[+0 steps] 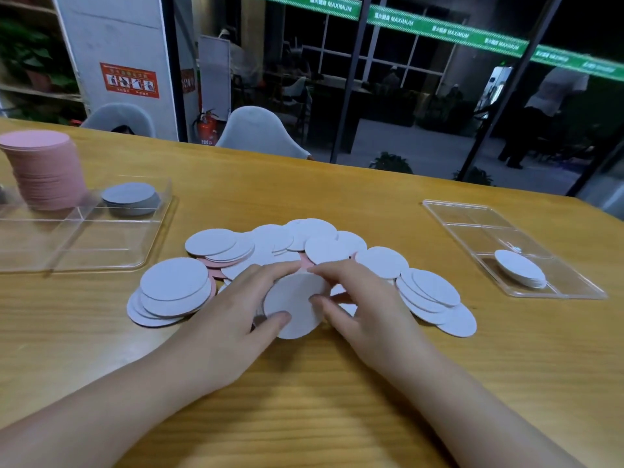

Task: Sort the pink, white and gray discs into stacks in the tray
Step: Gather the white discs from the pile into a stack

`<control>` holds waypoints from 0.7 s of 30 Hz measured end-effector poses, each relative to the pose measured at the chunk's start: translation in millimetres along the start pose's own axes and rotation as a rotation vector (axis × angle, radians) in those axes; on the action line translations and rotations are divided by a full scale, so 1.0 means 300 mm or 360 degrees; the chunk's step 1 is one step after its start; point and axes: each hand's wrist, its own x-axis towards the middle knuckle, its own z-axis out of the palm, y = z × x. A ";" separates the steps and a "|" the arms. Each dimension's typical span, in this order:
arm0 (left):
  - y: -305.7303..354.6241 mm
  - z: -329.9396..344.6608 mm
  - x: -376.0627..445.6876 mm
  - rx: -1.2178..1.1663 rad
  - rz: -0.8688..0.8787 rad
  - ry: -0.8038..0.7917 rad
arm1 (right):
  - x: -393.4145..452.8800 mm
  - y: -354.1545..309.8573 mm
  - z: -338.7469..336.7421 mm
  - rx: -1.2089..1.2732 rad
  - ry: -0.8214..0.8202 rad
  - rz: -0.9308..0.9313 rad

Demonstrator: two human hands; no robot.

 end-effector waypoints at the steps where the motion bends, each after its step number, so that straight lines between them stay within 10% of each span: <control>1: 0.005 -0.002 0.000 0.0010 0.0030 0.0023 | 0.001 0.002 0.001 -0.0045 0.0054 -0.0059; 12: -0.011 0.038 -0.006 0.0060 0.0162 -0.0161 | -0.020 -0.019 0.017 0.0216 -0.0591 0.0240; 21: -0.011 0.010 -0.007 0.0031 0.0104 -0.0196 | 0.015 0.165 -0.101 -0.0234 0.0097 0.0558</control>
